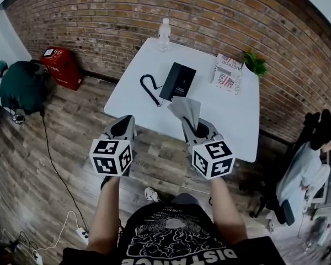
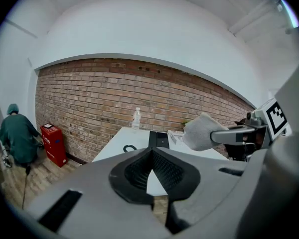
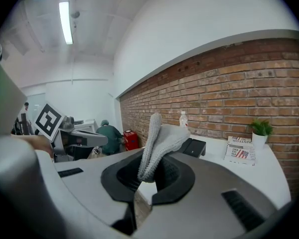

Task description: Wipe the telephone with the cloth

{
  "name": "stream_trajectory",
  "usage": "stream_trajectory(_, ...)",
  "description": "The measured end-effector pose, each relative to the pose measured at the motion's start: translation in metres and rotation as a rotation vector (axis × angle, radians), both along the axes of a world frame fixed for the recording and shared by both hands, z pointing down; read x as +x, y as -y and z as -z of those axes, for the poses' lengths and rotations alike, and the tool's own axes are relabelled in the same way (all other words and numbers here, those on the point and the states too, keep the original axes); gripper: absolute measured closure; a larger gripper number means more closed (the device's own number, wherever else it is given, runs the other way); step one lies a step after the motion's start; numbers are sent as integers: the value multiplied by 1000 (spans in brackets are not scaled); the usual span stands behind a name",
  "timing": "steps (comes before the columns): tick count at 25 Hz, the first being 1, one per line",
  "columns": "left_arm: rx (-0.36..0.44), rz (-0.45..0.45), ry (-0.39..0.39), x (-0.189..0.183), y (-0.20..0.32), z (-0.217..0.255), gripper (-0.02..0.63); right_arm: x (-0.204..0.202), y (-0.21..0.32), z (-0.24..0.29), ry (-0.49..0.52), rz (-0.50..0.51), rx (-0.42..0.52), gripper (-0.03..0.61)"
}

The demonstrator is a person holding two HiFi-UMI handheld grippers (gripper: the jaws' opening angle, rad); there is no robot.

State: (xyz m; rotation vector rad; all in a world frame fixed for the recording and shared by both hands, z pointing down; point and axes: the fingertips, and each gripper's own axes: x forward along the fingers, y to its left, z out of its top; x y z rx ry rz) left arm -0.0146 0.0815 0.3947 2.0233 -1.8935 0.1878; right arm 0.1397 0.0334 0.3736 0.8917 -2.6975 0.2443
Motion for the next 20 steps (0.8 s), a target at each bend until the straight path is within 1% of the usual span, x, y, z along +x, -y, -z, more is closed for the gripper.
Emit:
stream_trajectory(7,0,-68,-1,-2,27,-3,607,-3,20,-2,8,-51,4,566)
stream_trajectory(11,1,-92,12,-10,47,-2,607,-10,38,-4,14,-70,9,566)
stream_trajectory(16,-2,-109,17,-19,78,-6,607,-22,72,-9,12,-85,6,566)
stream_trajectory(20,-12,-120,26,-34,110,-12,607,-39,109,-14,15,-88,5,566)
